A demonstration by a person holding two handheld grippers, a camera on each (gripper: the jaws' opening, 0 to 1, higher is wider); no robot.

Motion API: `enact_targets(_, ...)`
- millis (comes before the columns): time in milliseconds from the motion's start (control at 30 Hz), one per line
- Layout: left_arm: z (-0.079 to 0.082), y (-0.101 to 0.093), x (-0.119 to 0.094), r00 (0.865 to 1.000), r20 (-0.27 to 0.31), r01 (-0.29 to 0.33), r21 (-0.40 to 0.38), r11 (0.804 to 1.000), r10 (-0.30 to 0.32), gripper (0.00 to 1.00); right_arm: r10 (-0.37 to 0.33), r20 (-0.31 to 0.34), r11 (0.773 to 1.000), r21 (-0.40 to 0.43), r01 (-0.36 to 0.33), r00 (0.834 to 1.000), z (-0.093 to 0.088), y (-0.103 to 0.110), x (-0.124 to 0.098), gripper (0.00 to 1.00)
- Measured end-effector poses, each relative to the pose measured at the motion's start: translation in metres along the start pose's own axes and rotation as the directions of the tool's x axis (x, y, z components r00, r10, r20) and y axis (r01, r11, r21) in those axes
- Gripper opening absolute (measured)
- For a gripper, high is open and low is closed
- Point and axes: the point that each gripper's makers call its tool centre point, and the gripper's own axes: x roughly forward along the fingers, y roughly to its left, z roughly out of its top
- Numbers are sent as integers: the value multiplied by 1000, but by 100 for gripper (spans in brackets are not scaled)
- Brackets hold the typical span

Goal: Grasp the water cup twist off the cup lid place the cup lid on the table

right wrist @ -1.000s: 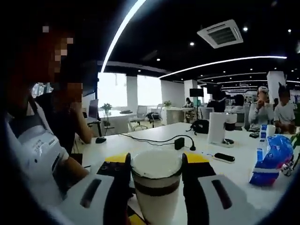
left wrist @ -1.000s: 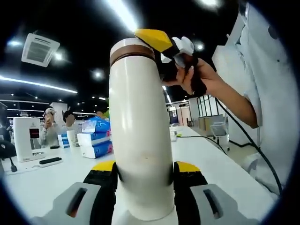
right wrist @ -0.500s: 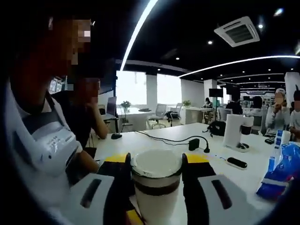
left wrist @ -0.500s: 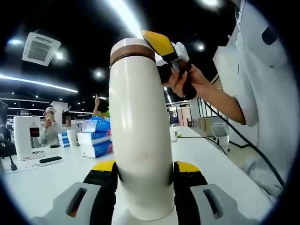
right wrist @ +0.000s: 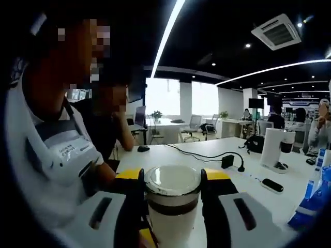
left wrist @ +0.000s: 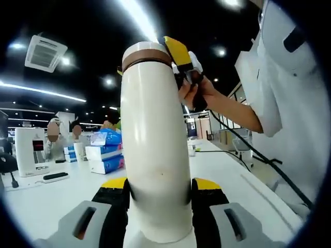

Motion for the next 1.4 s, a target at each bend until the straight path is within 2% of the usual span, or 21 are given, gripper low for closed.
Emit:
enact_targets(167, 0, 0, 0, 1000, 0, 1, -3, 1000, -1, 48, -45, -3, 999, 15, 45, 999, 1, -4, -1, 46)
enact_targets(267, 1, 0, 0, 1000, 1, 2, 0, 1000, -2, 48, -83, -26, 996, 26, 84, 996, 2, -6, -2, 47)
enact_targets(367, 1, -1, 0, 1000, 1, 3, 6, 1000, -3, 48, -140, -22, 989, 34, 141, 990, 13, -7, -6, 54)
enact_targets(433, 1, -1, 0, 1000, 1, 4, 6, 1000, -4, 48, -202, -12, 978, 43, 202, 979, 24, -7, -12, 61)
enact_targets(533, 1, 0, 1, 1000, 0, 3, 3, 1000, -3, 48, -283, -12, 959, 6, 283, 959, 30, -4, -20, 63)
enact_targets(567, 1, 0, 1, 1000, -1, 3, 3, 1000, -3, 48, -313, -1, 950, 11, 313, 950, 32, -2, -22, 65)
enact_targets(733, 1, 0, 1, 1000, -1, 3, 3, 1000, -3, 48, -470, 29, 883, 26, 470, 882, 37, 12, -39, 73)
enact_targets(767, 1, 0, 1, 1000, -1, 3, 3, 1000, -3, 48, -489, 45, 872, 25, 488, 871, 38, 17, -39, 78)
enact_targets(867, 1, 0, 1, 1000, -2, 3, 1, 1000, -3, 48, -535, 93, 844, 71, 531, 839, 40, 26, -43, 79)
enact_targets(933, 0, 0, 1, 1000, -2, 3, 0, 1000, -3, 48, -580, 108, 815, 97, 572, 808, 37, 28, -47, 79)
enact_targets(1000, 0, 0, 1, 1000, -3, 4, -1, 1000, -4, 48, -635, 115, 772, 66, 632, 764, 33, 26, -50, 80)
enact_targets(1200, 0, 0, 0, 1000, -4, 4, -2, 1000, -4, 48, -672, 36, 740, 59, 669, 740, 7, 26, -35, 74)
enact_targets(1267, 0, 0, 0, 1000, -5, 4, -3, 1000, -4, 48, -686, 42, 727, 88, 681, 726, 4, 23, -35, 74)
enact_targets(1333, 0, 1, 1, 1000, -4, 5, -3, 1000, -5, 48, -688, 42, 725, 98, 682, 725, 2, 20, -33, 72)
enact_targets(1400, 0, 1, 0, 1000, -4, 5, -4, 1000, -5, 48, -701, 34, 712, 106, 695, 713, 0, 13, -32, 72)
